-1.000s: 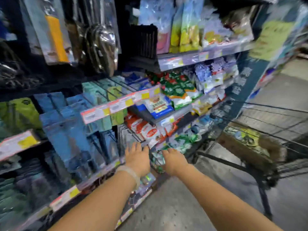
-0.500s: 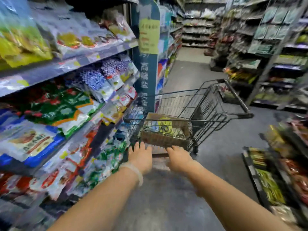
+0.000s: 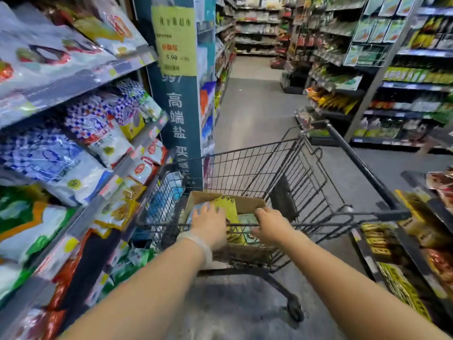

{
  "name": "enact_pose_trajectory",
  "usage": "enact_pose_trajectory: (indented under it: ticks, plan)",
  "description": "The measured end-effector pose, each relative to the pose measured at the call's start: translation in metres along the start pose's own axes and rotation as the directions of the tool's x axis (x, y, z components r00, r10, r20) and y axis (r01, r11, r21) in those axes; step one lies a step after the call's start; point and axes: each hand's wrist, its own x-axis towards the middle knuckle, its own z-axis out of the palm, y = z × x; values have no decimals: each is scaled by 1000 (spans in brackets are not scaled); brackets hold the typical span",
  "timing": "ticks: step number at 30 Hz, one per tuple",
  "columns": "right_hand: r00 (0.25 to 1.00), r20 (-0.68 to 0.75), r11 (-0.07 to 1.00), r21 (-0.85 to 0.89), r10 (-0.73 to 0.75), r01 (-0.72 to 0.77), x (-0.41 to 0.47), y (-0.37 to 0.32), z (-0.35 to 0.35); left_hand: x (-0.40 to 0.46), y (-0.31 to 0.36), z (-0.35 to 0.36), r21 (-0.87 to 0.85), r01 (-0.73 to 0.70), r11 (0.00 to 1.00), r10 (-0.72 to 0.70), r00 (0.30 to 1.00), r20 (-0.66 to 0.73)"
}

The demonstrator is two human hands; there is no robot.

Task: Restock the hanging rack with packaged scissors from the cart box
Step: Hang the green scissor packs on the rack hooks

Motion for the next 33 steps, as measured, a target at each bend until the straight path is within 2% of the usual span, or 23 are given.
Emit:
enact_pose_trajectory:
  ticks: [4,12,20,23,28,31,33]
  plan:
    - [995,75,997,29,70,-73,57,17,-1,66,-9,-2,-18,-14,1000,15,999,51]
    - [960,242,983,83,140,-165,170,70,45,177,-6,36,-16,-56,998,58,961,269]
    - [850,507,963,128,140,-235,287,112,128,296,15,100,-167,44,985,39,887,460]
    - [807,565,930,175,172,-322,320,124,162,326,33,128,-263,91,961,61,854,517]
    - [745,612,814,270,267,-514,369,139,208,351,51,170,-327,87,941,97,856,507]
    - [675,670,802,198,309,-563,387,136,228,359,51,185,-340,125,932,83,840,536]
    - [676,643,844,86,359,-530,386,133,236,362,48,190,-362,174,916,58,834,548]
